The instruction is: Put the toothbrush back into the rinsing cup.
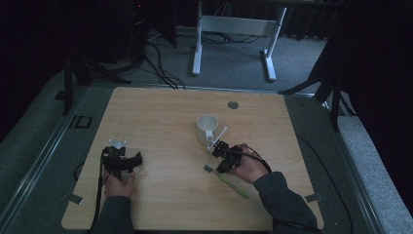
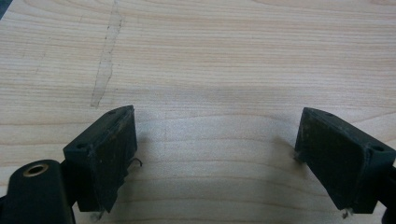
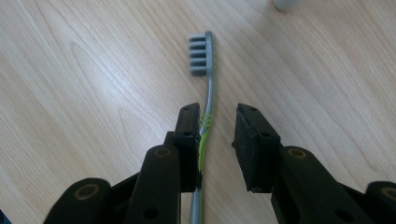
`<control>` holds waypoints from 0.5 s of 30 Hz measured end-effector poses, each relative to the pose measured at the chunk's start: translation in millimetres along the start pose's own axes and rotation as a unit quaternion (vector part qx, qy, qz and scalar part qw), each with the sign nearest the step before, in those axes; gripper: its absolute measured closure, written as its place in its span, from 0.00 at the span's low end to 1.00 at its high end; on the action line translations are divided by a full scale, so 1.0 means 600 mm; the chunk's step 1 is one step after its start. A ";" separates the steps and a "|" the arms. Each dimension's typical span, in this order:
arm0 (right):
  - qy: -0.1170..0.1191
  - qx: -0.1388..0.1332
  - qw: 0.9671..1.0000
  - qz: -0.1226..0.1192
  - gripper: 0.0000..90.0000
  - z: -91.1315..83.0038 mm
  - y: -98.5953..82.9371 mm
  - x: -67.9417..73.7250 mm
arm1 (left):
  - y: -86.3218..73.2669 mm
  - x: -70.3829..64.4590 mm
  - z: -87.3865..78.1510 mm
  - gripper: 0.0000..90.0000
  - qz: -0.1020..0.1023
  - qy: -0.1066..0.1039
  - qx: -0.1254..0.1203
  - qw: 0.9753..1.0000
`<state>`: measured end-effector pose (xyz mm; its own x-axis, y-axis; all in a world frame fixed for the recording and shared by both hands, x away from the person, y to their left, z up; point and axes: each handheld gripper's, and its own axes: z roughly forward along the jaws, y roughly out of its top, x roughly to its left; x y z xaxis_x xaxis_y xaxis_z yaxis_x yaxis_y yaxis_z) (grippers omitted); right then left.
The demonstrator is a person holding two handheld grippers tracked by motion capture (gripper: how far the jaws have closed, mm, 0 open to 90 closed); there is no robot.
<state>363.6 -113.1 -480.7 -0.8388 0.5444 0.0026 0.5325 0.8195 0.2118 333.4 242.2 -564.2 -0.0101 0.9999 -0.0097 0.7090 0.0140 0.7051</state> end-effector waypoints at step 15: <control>0.013 0.036 0.999 -0.019 0.80 0.017 0.002 0.009 | 0.000 0.000 0.000 0.15 0.000 0.000 0.000 1.000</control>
<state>360.9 -107.4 -490.5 -0.8611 0.5079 0.0219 0.5056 0.8511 0.1411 333.4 242.2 -564.2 -0.0097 0.9999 -0.0094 0.7093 0.0135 0.7048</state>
